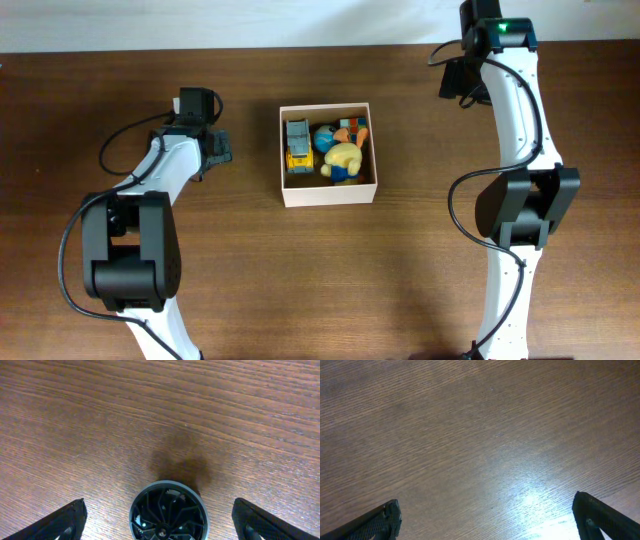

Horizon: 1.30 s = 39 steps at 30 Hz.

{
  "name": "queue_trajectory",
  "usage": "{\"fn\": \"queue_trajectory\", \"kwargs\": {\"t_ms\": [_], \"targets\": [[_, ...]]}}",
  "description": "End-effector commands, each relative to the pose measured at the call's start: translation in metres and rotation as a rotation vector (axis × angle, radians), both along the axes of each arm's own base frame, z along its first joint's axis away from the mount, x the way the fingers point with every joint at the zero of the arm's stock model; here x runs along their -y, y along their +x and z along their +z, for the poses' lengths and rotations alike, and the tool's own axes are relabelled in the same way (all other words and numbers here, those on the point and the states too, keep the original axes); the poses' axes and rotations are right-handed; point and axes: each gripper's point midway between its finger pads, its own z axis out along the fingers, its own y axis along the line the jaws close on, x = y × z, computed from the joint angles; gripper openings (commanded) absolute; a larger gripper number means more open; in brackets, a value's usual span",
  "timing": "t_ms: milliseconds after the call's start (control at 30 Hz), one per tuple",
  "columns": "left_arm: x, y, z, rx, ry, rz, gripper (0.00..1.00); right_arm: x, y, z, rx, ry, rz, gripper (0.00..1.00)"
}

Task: Pack container
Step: 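Lower the left gripper over the black puck and close on it, then lift the black puck with the left gripper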

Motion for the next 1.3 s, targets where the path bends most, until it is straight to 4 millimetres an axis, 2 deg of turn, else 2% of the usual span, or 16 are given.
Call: {"fn": "queue_trajectory", "kwargs": {"t_ms": [0,200,233,367,567,733,1267], "targets": [[-0.002,-0.004,-0.008,-0.034,-0.006,-0.025,0.94,0.006,-0.001,-0.002,-0.003,-0.012,-0.026,0.99],[0.000,-0.006,-0.011,-0.057,-0.026,-0.079,0.89,0.006,-0.001,-0.002,-0.003,-0.012,-0.026,0.99],[0.001,-0.006,-0.012,-0.059,-0.034,-0.084,0.84,0.006,-0.001,-0.002,-0.003,-0.012,-0.026,0.99],[-0.002,-0.007,-0.013,-0.060,-0.038,-0.079,0.84,0.006,-0.001,-0.002,-0.003,-0.012,-0.026,0.99],[0.015,-0.006,-0.016,-0.061,-0.128,-0.119,0.80,0.006,-0.001,-0.002,-0.003,-0.012,-0.026,0.99],[0.023,-0.006,-0.019,-0.061,-0.174,-0.139,0.80,0.006,-0.001,-0.002,-0.003,-0.012,-0.026,0.99],[0.023,-0.011,-0.033,-0.102,-0.175,-0.135,0.80,0.006,-0.001,-0.002,-0.003,-0.012,-0.026,0.99]]}}
